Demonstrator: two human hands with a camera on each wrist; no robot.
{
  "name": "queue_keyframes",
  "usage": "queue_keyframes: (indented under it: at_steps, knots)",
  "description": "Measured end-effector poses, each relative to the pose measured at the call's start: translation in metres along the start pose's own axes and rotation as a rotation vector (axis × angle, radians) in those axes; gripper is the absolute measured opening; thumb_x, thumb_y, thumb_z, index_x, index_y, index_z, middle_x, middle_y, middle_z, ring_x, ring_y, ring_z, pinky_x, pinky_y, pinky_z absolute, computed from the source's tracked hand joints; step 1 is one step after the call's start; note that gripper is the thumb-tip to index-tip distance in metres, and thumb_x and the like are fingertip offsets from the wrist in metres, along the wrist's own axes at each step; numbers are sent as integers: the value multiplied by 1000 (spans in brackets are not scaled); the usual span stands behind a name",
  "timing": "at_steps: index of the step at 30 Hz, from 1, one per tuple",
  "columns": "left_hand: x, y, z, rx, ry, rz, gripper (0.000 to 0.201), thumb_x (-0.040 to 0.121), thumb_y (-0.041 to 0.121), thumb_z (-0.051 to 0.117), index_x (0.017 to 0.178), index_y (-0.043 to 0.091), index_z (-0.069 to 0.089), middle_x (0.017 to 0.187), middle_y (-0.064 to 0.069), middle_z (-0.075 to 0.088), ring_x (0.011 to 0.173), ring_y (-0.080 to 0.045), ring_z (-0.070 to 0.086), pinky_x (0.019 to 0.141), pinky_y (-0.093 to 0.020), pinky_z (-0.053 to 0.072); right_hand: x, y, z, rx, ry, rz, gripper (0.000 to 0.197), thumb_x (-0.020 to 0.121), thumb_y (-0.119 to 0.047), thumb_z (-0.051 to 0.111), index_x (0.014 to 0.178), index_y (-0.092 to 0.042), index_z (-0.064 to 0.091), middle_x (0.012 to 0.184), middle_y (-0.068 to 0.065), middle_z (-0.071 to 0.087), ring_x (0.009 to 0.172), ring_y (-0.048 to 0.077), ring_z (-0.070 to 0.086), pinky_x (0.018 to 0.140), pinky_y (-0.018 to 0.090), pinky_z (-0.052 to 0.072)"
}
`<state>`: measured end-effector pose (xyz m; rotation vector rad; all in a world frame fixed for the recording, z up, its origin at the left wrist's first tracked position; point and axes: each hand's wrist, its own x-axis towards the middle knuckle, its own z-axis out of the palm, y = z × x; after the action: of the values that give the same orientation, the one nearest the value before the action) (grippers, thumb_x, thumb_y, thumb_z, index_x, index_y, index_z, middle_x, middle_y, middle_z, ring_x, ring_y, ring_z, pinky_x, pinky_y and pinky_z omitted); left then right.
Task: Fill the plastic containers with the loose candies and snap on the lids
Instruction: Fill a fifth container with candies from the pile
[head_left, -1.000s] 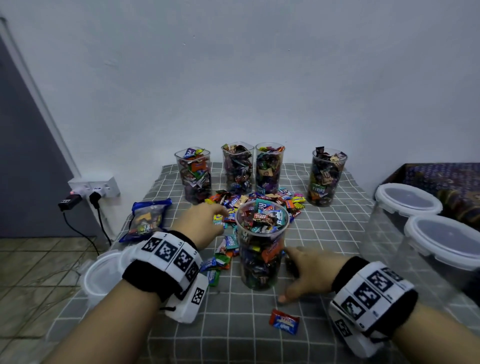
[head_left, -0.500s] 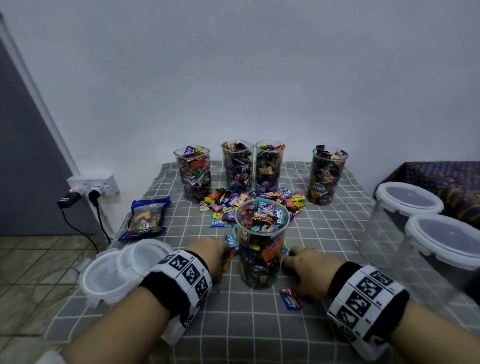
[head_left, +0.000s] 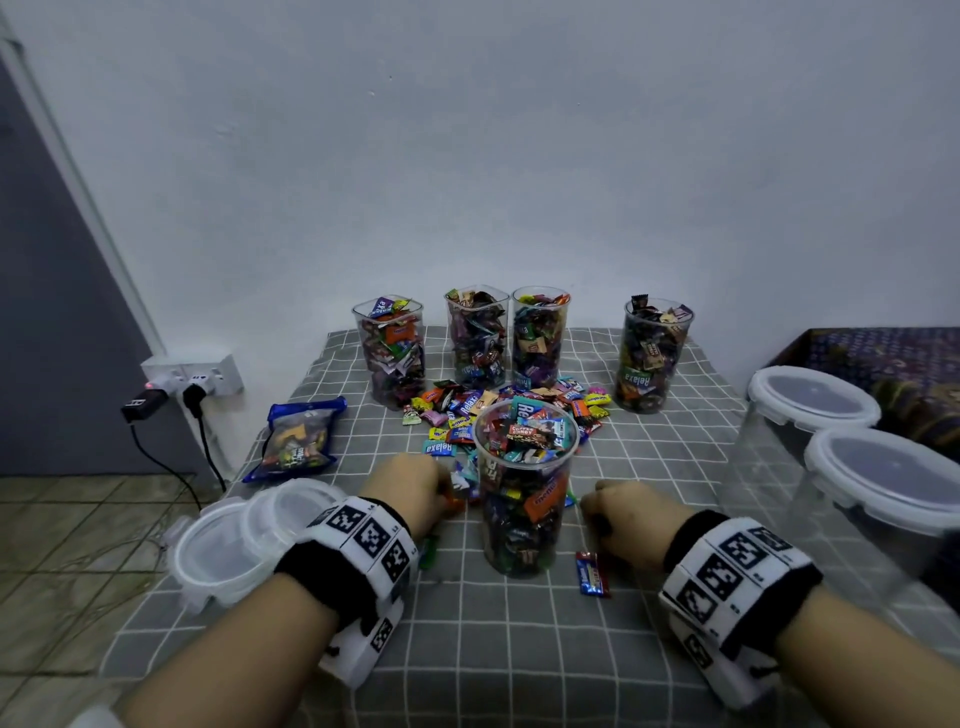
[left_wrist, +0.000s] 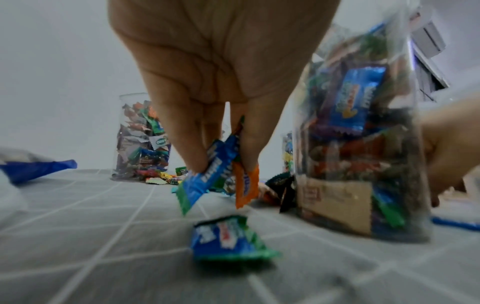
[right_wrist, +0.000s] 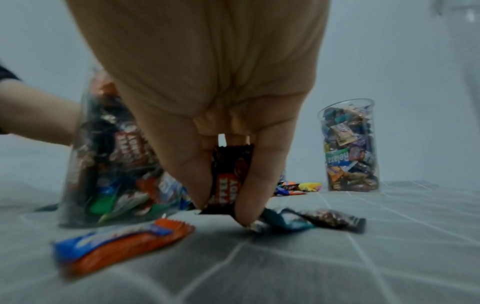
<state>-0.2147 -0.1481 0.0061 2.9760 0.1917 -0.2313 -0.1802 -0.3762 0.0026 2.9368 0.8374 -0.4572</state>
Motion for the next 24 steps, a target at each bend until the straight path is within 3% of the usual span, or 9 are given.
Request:
queue_keyframes:
  at_steps: [5, 8, 11, 15, 19, 24]
  knots:
    - [-4, -1, -9, -94, 123, 4, 22, 92, 26, 57, 109, 28, 69, 112, -1, 67, 106, -20, 58, 83, -27, 44, -5, 14, -18, 114, 149, 42, 14, 90, -10, 50, 93, -23, 54, 113, 2, 55, 105, 19, 54, 80, 23, 40]
    - [-6, 1, -14, -165, 228, 25, 22, 93, 27, 55, 110, 25, 70, 110, 0, 68, 103, -17, 59, 74, -21, 37, -10, 20, -33, 191, 321, 48, 13, 87, -9, 56, 88, -22, 53, 96, -2, 49, 100, 19, 54, 74, 20, 34]
    - [-8, 3, -21, -301, 325, 30, 21, 92, 26, 57, 106, 21, 72, 104, 0, 69, 92, -13, 58, 72, -18, 35, -15, 19, -50, 291, 526, 29, 9, 84, -8, 60, 90, -15, 62, 94, 0, 50, 91, 20, 53, 72, 23, 32]
    - [-9, 5, -33, -486, 437, 23, 20, 91, 21, 59, 106, 16, 72, 94, -6, 71, 79, -17, 59, 70, -25, 45, -21, 4, -73, 360, 754, -116, 6, 83, -7, 62, 88, -10, 63, 86, -4, 47, 83, 14, 47, 68, 21, 26]
    - [-9, 7, -43, -667, 515, 61, 18, 89, 17, 61, 103, 15, 72, 77, -4, 67, 72, -22, 60, 73, -39, 53, -23, -23, -84, 448, 783, -279, 7, 83, -8, 64, 88, -13, 64, 85, -8, 48, 82, 10, 48, 71, 19, 31]
    - [-11, 12, -52, -764, 567, 107, 13, 86, 16, 64, 96, 18, 73, 77, 2, 67, 73, -17, 63, 75, -40, 55, -15, -48, -80, 526, 690, -377, 11, 81, -6, 65, 90, -12, 65, 90, -3, 53, 85, 13, 51, 77, 22, 38]
